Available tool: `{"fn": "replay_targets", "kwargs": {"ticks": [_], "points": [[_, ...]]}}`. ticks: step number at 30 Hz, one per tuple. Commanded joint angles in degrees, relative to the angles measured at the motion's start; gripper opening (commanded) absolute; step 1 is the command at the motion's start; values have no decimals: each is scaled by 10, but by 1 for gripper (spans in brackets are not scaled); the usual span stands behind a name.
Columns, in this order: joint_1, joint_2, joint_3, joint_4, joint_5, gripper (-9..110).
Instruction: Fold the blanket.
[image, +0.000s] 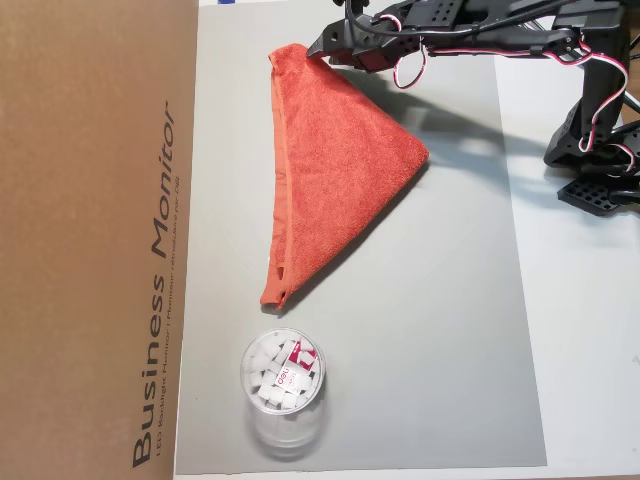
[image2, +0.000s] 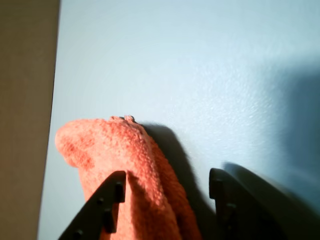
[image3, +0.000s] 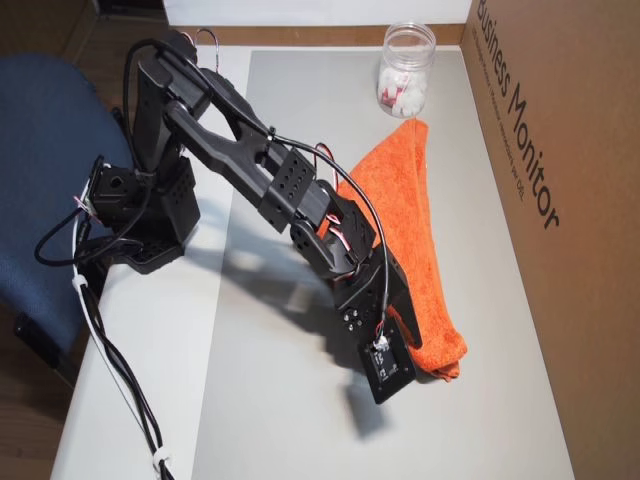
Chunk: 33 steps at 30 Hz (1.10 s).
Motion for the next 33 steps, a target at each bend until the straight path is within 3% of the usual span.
{"fn": "replay_targets", "kwargs": {"ticks": [1, 18, 22, 27, 33], "points": [[4, 71, 7, -9, -50, 17], [-18, 218, 79, -9, -441, 17], [-39, 248, 93, -9, -519, 10], [-67, 296, 114, -9, -583, 1], [-109, 374, 173, -9, -591, 0]]}}
